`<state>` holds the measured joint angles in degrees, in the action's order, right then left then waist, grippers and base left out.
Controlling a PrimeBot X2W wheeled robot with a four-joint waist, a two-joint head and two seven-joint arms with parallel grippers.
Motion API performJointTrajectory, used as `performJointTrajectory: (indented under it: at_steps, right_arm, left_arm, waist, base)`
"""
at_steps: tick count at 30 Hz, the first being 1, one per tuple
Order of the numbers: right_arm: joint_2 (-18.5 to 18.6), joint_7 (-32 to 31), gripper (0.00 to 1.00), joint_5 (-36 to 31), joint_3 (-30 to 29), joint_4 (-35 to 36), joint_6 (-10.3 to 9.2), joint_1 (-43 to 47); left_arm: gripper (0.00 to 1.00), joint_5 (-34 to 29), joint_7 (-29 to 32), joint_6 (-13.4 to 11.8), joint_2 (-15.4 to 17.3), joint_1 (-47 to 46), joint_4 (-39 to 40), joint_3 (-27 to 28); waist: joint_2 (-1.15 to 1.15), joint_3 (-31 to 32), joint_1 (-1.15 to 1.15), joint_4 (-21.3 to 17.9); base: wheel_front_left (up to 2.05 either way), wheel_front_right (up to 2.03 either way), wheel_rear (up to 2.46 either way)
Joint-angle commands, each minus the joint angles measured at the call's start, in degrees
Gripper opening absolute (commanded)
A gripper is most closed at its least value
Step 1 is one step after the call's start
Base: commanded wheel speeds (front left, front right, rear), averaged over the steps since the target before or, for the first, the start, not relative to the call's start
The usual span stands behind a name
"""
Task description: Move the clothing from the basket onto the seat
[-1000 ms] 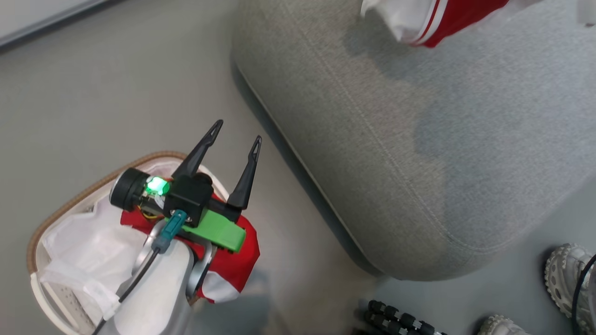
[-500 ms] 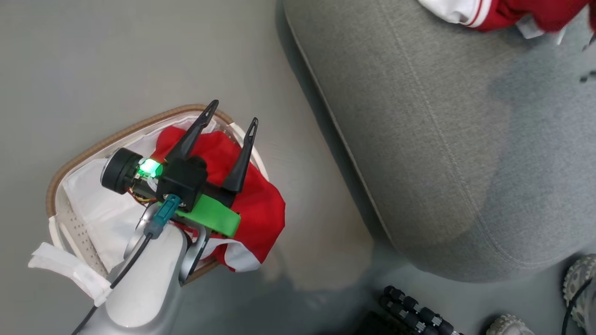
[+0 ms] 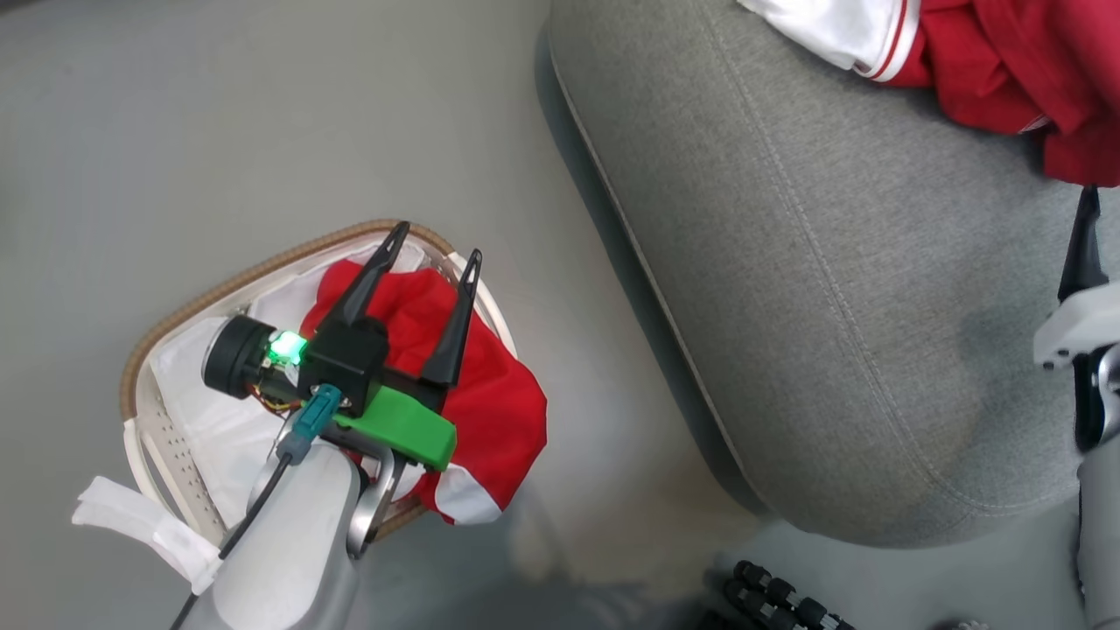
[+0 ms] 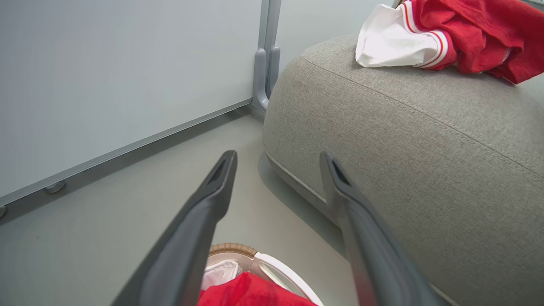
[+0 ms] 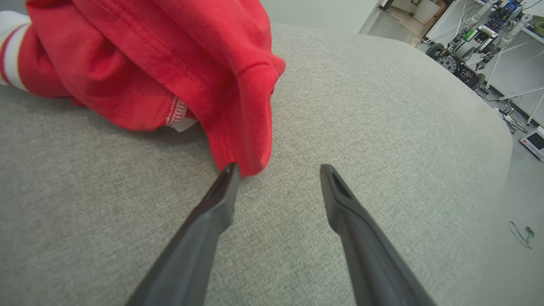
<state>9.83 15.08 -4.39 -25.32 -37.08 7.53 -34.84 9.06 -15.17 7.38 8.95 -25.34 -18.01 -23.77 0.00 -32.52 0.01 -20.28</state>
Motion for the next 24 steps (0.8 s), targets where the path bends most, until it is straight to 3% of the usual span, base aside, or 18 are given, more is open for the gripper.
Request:
performJointTrajectory:
  at_steps: [1, 11, 17, 24]
  right_arm:
    - [-0.38, 0.14, 1.0, 0.84, 0.09, 1.06, -0.08, 2.06]
    - [-1.83, 0.14, 1.0, 3.98, 7.15, 10.88, -0.08, 9.61]
    - [-3.92, 0.14, 1.0, 6.6, 11.77, 17.25, -0.08, 11.02]
    - [-6.19, 0.14, 1.0, 8.22, 18.32, 19.76, -0.08, 11.6]
  left_arm:
    - [1.0, 0.06, 0.03, 0.15, -0.28, 1.13, -0.21, 0.55]
    - [1.0, 0.1, 0.03, -0.16, -2.73, 6.0, -1.03, 5.13]
    - [1.0, -0.1, 0.03, -0.39, -4.0, 8.4, -1.12, 8.34]
    - [1.0, -0.53, 0.04, -0.8, -5.1, 10.19, -1.54, 12.58]
  waist:
    - [0.0, 2.92, -0.01, -0.24]
    - [0.0, 10.14, -0.01, 2.03]
    - [0.0, 12.87, -0.01, 5.35]
    - [0.0, 15.17, -0.01, 9.47]
  base:
    - [0.0, 0.0, 0.0]
    - [0.0, 0.0, 0.0]
    - [0.0, 0.0, 0.0]
    - [0.0, 0.0, 0.0]
